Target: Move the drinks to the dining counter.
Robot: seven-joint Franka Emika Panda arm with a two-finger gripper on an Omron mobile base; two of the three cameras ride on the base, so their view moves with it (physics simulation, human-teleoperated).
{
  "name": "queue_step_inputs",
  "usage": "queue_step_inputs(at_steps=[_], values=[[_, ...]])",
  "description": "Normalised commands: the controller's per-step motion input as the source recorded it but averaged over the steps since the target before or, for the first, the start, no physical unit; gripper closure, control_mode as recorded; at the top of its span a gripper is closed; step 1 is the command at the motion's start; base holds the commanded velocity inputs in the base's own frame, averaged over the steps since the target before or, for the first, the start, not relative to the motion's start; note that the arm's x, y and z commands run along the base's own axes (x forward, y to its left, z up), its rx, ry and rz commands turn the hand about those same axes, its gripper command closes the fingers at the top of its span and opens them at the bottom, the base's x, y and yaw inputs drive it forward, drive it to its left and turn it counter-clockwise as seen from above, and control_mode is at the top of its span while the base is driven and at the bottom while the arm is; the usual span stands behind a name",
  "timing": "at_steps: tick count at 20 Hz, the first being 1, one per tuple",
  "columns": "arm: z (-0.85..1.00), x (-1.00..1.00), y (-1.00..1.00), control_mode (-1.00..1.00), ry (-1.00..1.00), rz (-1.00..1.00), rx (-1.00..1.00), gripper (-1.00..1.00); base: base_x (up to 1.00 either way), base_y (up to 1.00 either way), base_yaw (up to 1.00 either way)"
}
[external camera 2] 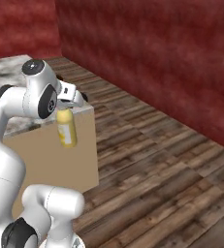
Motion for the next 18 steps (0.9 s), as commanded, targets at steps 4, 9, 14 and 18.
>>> queue_step_inputs(at_steps=[4,9,14,18], values=[[0.0,0.0,0.0,1.0,0.0,0.0,0.0,1.0,0.0,0.26,0.31],[0.0,0.0,0.0,1.0,0.0,0.0,0.0,1.0,0.0,0.26,0.32],[0.0,0.0,0.0,1.0,0.0,0.0,0.0,1.0,0.0,0.21,0.32],[0.0,0.0,0.0,1.0,0.0,0.0,0.0,1.0,0.18,0.13,0.29]])
